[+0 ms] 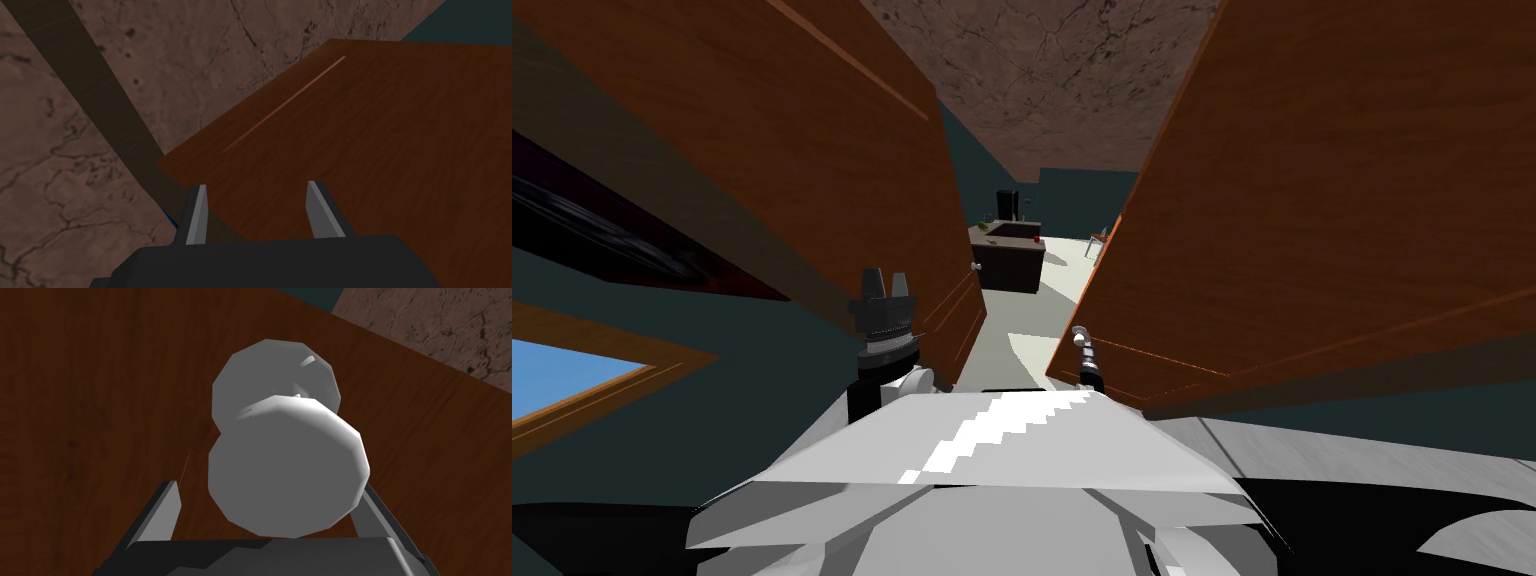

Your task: Push the door open

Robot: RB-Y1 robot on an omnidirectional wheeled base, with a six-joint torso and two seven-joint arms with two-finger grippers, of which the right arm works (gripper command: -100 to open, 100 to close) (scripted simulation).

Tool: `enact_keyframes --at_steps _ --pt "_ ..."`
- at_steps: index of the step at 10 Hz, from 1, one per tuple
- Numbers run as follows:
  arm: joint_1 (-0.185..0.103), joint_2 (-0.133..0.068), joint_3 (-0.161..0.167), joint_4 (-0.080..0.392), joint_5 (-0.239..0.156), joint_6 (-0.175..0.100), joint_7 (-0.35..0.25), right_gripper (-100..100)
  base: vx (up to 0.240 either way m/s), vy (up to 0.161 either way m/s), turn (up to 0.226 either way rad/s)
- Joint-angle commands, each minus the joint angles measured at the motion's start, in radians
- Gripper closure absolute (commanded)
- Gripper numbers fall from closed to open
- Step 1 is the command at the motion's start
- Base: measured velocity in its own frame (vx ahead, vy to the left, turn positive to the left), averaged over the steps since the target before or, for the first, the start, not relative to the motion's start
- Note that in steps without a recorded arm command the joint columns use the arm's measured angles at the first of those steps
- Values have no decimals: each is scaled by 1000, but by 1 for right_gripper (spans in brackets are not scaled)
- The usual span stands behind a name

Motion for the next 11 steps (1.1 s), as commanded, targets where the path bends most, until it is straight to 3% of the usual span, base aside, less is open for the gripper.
enact_keyframes --at_steps 1,2,7,10,11 --pt "7 -13 -7 14 18 -14 50 -100 -13 114 6" --pt "7 -13 -7 14 18 -14 61 -100 5 81 -10" --pt "35 -59 -32 46 65 -45 203 -100 -10 65 -4" --pt "42 -71 -39 55 78 -54 263 -100 -6 51 -5" --pt "50 -83 -46 63 91 -62 303 -100 -18 48 -1"
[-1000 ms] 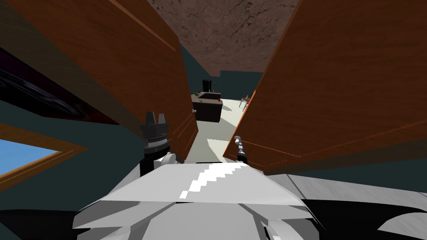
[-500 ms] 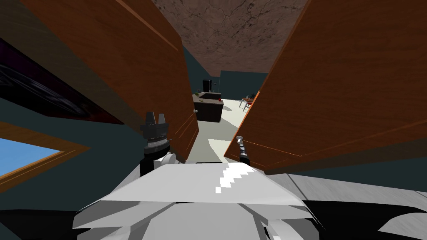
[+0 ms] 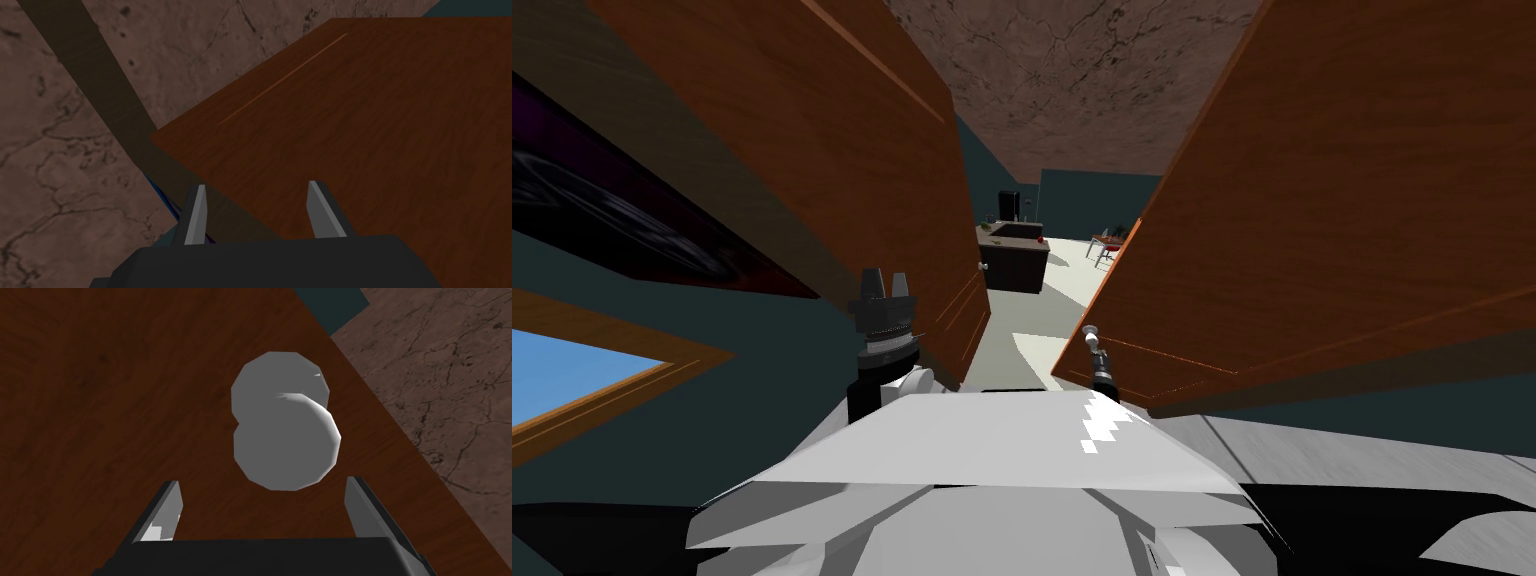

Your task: Push the door open

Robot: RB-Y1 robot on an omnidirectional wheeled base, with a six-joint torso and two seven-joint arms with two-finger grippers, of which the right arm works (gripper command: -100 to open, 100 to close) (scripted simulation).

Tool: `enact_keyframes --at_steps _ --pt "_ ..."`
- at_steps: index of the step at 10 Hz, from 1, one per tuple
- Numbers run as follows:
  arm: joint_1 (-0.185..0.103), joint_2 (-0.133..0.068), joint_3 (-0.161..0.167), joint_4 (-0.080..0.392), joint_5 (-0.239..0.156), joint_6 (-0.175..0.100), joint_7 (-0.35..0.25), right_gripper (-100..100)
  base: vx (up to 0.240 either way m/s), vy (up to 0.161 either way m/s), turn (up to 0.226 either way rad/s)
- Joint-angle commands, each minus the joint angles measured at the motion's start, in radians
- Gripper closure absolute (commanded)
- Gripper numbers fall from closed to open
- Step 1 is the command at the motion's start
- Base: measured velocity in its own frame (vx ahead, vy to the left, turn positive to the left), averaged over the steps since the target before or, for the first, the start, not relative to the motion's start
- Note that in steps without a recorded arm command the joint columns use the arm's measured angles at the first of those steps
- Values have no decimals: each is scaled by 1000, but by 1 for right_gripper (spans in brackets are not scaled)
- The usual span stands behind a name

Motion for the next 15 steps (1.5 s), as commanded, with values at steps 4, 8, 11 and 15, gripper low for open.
enact_keyframes --at_steps 4,8,11,15 --pt "14 -30 -17 32 32 -27 109 -100 -10 63 -6" --pt "35 -64 -37 57 69 -51 231 -100 -9 62 -5" --pt "48 -85 -48 72 91 -65 305 -100 -7 62 -5" --pt "64 -111 -63 91 118 -82 393 -100 -6 65 -4"
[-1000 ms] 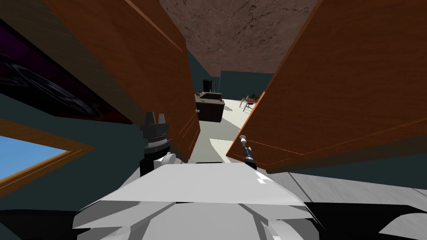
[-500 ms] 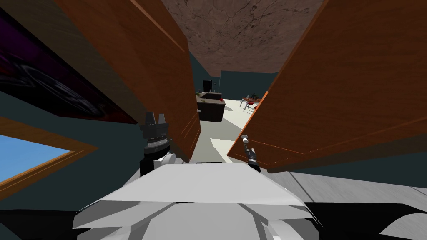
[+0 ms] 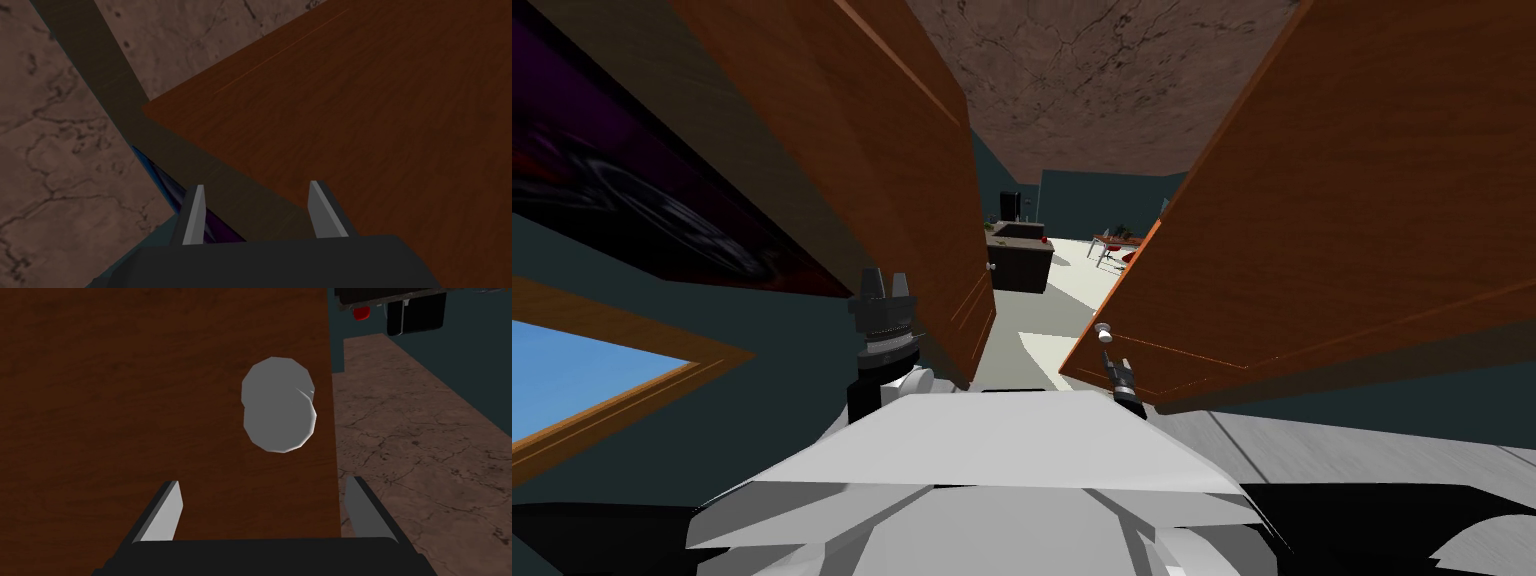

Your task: Push the door open

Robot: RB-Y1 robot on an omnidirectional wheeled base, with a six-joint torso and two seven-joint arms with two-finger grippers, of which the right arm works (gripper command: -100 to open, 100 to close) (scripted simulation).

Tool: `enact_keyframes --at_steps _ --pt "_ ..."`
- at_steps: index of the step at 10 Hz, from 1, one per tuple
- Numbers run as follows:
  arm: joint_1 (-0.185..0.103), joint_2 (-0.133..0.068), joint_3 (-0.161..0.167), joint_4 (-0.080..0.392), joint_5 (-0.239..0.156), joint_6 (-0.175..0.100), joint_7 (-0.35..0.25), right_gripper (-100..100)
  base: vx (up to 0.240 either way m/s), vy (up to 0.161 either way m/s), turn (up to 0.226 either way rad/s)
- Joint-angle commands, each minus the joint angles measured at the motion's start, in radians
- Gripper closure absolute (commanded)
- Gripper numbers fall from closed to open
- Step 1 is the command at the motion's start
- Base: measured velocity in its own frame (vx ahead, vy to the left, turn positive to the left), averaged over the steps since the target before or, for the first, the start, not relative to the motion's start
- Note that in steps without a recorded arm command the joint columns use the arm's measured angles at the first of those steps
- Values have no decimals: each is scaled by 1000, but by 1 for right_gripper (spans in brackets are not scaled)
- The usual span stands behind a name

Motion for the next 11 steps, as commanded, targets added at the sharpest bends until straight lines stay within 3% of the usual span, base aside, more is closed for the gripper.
enact_keyframes --at_steps 1,4,5,11 --pt "5 -11 -7 13 13 -11 41 -100 1 90 -7" --pt "15 -27 -15 24 29 -21 89 -100 -9 88 -4" --pt "15 -25 -14 19 26 -17 76 -100 -4 39 -6" --pt "-6 -19 -26 31 20 -5 97 -100 153 -73 31"
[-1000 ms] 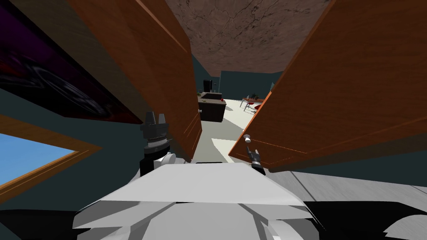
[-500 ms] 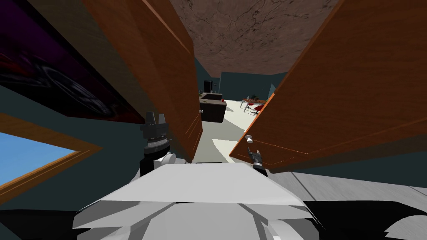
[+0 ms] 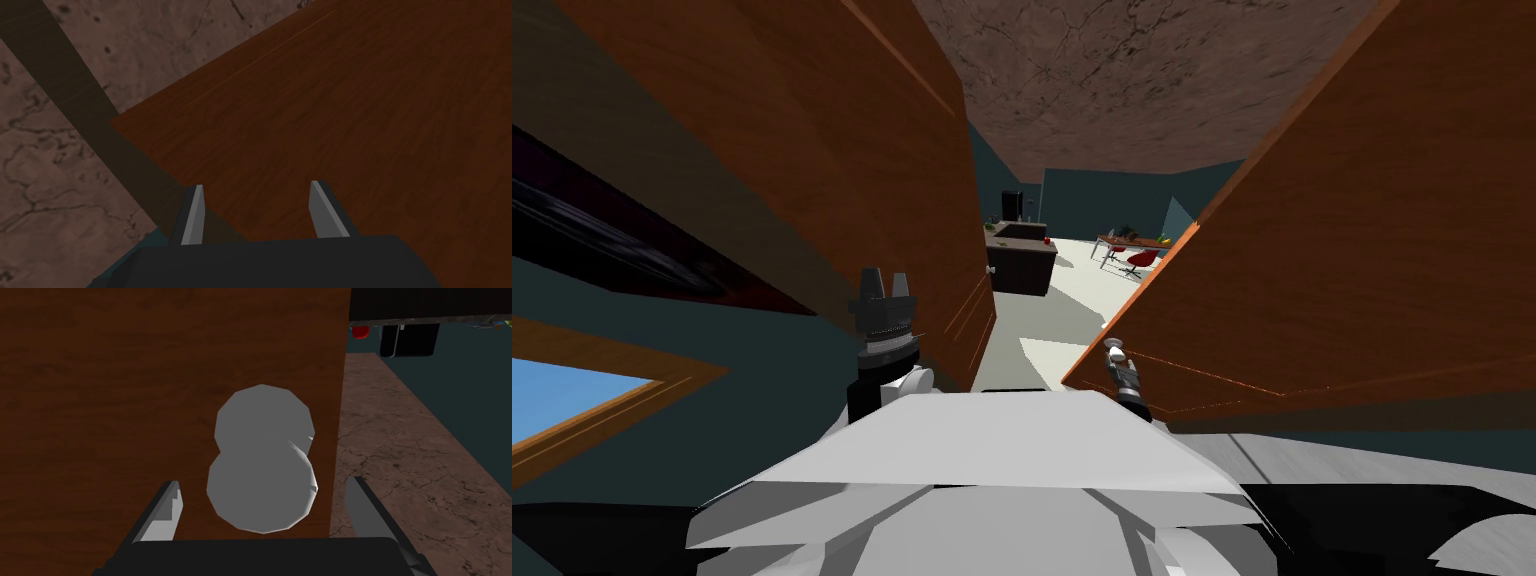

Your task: Push the door open

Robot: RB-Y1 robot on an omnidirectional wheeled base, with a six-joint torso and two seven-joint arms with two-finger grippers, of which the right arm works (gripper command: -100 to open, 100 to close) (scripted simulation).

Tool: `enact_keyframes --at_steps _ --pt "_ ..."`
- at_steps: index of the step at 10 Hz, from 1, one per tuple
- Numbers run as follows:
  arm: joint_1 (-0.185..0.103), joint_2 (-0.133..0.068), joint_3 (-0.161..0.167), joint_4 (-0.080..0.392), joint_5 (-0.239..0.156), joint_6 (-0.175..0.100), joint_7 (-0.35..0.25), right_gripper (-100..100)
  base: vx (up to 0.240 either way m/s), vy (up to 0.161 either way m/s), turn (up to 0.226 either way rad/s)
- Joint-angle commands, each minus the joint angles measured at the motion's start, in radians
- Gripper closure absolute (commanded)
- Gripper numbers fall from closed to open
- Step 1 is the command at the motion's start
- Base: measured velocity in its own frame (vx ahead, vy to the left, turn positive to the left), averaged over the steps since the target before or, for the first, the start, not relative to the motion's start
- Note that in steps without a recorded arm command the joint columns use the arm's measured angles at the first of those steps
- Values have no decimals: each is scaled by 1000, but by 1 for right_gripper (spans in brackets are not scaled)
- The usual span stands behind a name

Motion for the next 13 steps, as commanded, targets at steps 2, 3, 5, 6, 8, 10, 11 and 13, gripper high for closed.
enact_keyframes --at_steps 2,3,5,6,8,10,11,13 --pt "-2 1 -2 -1 -1 3 3 -100 123 -32 20" --pt "-2 1 -2 -1 -1 3 3 100 -9 -3 -18" --pt "-2 1 -2 -1 -1 3 3 100 -26 0 3" --pt "-2 1 -2 -1 -1 3 3 100 -15 4 1" --pt "-2 1 -2 -1 -1 3 3 100 -4 2 -2" --pt "0 7 -1 -6 -12 8 -49 100 20 -16 -12" --pt "0 9 -1 -9 -16 9 -71 100 24 -24 -10" --pt "1 15 0 -16 -25 10 -114 100 40 -19 -3"
